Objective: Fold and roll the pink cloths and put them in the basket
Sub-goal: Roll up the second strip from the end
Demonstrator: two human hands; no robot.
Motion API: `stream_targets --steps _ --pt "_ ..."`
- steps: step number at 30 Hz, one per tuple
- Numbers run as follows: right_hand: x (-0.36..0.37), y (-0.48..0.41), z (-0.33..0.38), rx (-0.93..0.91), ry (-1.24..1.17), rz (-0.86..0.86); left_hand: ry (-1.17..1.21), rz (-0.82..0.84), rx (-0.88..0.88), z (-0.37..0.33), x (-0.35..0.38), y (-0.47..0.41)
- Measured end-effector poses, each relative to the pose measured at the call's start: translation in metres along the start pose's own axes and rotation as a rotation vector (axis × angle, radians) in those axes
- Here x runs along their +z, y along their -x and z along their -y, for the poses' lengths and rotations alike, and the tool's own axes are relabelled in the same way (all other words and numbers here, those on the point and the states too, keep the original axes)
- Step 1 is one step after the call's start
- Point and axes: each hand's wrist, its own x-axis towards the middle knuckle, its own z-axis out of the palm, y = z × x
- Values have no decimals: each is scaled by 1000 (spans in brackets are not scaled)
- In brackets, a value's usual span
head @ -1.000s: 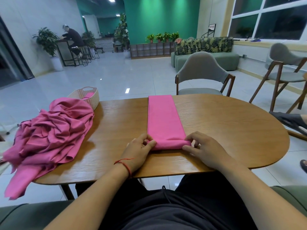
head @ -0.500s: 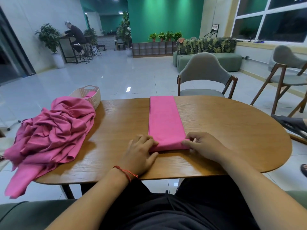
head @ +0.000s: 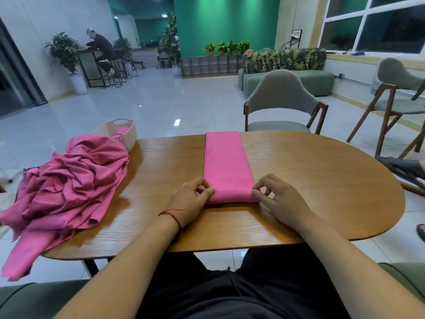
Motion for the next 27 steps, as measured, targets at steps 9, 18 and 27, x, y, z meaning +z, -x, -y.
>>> stream_targets --steps 9,18,27 --pt "7 -10 -8 32 105 39 -32 -91 104 -7 9 -20" --pt "6 -31 -15 56 89 102 -288 26 482 0 -4 -3" --pt "12 -42 -16 108 130 124 -132 87 187 22 -8 -14"
